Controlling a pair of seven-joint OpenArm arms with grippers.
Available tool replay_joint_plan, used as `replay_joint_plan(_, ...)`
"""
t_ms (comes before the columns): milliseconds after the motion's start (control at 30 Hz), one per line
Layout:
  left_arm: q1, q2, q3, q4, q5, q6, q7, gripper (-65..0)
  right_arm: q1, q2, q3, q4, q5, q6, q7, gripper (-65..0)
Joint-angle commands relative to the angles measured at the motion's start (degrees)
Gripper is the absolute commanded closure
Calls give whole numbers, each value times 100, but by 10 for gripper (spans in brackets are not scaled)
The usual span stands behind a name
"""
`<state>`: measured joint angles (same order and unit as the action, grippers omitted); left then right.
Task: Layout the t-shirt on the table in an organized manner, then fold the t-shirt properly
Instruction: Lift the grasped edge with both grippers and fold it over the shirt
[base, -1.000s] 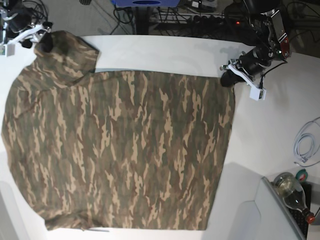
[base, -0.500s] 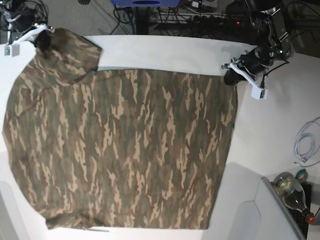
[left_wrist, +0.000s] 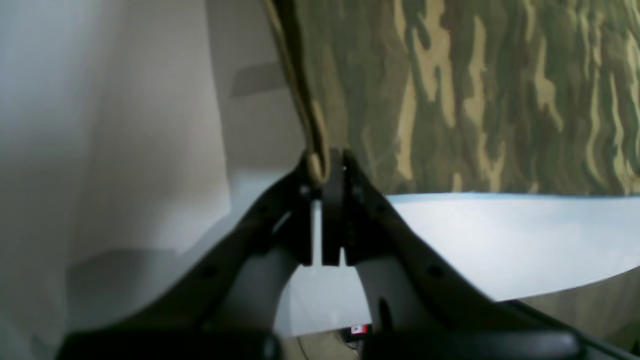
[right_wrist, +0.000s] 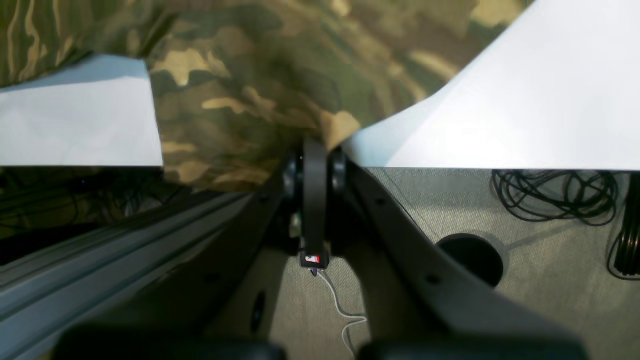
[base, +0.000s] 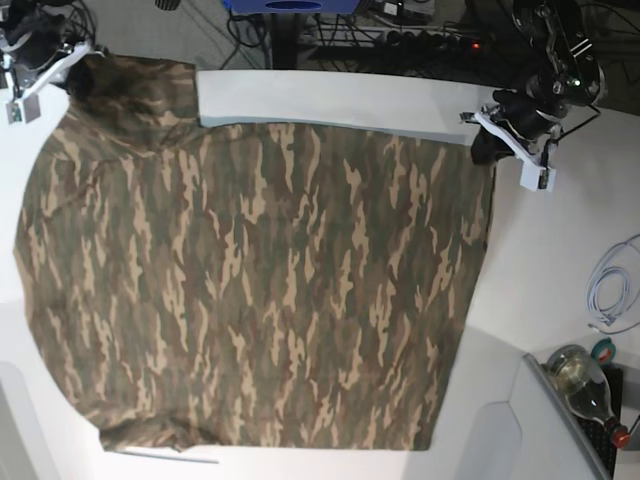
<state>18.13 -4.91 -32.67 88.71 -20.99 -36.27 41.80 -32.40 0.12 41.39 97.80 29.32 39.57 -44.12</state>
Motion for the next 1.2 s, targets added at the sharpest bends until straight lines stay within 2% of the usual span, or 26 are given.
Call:
replay_joint_plan(0, -24, -24, -17, 189, -85, -26, -88, 0, 1, 54, 15, 159, 70, 43, 82, 0)
replay_joint_plan(100, -138, -6, -17, 171, -85, 1, -88, 0, 177, 71, 15, 211, 70, 43, 12, 0)
replay_joint_plan(167, -279, 3, -8, 154, -85, 168, -88, 0, 370, 115, 15, 211, 70, 43, -261, 0)
replay_joint_plan(267, -446, 152, -8, 180, -85, 282, -88, 0, 730, 335, 15, 185, 70, 43, -665, 0)
replay_joint_plan(433, -692, 275, -8, 197, -85, 291, -79, 0, 1346, 625, 15, 185, 70, 43, -1157, 0)
replay_joint_plan(567, -1097, 372, -8, 145, -85, 291, 378, 0, 1900, 863, 15, 150, 53, 43, -1535, 0)
replay_joint_plan(633, -1290, 460, -17, 127, -85, 344, 501, 0, 2207, 871, 6, 71, -123, 43, -1632, 0)
replay_joint_plan(767, -1712, 530, 18, 110, -85, 818, 528, 0, 2911, 880, -161, -325, -835, 43, -1650, 0)
replay_joint_plan(900, -2028, 486, 467, -154, -94, 1100, 501, 0, 3438, 889, -530, -729, -1354, 43, -1571, 0)
replay_joint_plan(1167, -2617, 504, 493, -998, -85, 1170, 369, 0, 4247, 889, -794, -1758, -2005, 43, -859, 0)
